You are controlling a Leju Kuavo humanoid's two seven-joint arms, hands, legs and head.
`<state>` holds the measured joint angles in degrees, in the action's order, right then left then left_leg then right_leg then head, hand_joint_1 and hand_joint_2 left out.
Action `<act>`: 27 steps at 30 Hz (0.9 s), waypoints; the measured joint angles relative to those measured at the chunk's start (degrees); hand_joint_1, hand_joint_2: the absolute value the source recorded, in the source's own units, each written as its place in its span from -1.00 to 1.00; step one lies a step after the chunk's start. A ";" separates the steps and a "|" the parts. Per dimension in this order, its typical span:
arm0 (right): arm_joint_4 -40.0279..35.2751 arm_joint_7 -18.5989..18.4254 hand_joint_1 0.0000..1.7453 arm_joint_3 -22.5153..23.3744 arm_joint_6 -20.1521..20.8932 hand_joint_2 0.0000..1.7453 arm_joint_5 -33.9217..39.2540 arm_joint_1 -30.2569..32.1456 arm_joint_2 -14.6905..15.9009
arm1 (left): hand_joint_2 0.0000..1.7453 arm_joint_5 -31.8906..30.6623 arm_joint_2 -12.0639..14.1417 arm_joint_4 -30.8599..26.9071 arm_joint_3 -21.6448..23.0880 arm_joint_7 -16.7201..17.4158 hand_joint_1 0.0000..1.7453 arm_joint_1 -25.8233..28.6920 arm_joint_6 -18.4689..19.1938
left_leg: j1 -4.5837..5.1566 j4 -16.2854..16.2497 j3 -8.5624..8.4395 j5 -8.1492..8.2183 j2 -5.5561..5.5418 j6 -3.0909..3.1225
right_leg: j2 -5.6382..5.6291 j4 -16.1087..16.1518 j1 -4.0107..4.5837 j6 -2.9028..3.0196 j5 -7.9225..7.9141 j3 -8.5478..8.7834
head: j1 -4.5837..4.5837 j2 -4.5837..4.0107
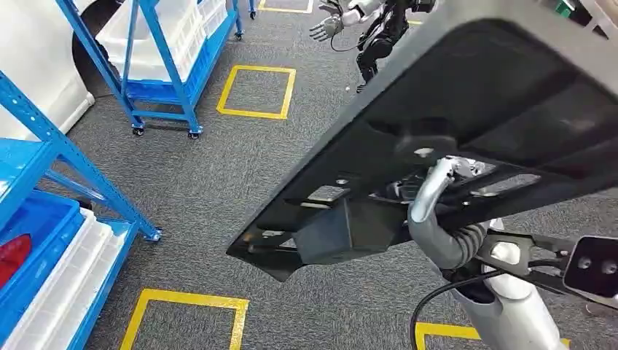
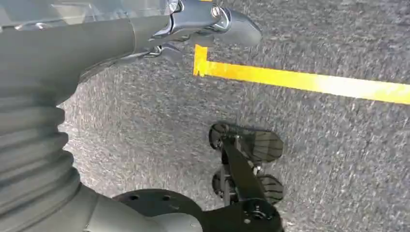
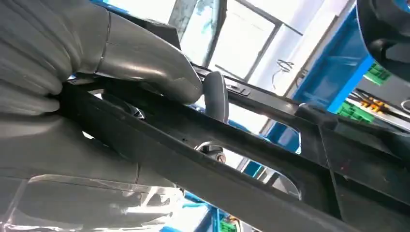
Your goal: Take the parts from the cabinet and place them on the table.
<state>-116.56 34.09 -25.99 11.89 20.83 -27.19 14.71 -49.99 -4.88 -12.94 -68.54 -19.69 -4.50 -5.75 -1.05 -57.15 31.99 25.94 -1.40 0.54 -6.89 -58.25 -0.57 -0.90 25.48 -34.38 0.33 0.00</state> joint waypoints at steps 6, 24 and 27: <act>0.09 0.35 1.00 1.58 0.46 1.00 -0.72 1.61 0.68 | 1.00 -0.06 -0.17 0.00 0.04 1.40 -1.00 0.20 -0.24 | 0.57 0.20 -0.01 0.28 4.28 0.73 | 6.40 -16.75 -0.19 -0.77 6.23 -8.83 | 0.62 0.00; -2.30 3.24 1.00 7.70 -1.40 1.00 -7.76 10.11 0.64 | 1.00 0.68 1.88 0.00 -0.85 9.55 -1.00 0.88 -1.09 | 0.32 -4.52 1.83 0.67 0.08 -1.52 | 1.66 0.67 0.46 2.04 -0.10 0.98 | 0.13 0.00; -2.95 3.98 1.00 8.35 -1.44 1.00 -8.92 11.45 0.64 | 1.00 0.77 1.99 0.00 -1.29 9.05 -1.00 0.94 -0.48 | 0.18 -0.79 0.17 0.92 -3.14 -1.34 | -0.18 0.26 0.11 1.00 -0.14 0.25 | 0.11 0.00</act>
<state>-119.51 38.08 -17.64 10.45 11.91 -15.74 15.34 -49.22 -2.89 -12.94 -69.83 -10.64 -3.56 -6.23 -0.87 -57.94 32.16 26.86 -4.54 -0.81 -7.07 -57.99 -0.46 0.10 25.34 -34.13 0.44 0.00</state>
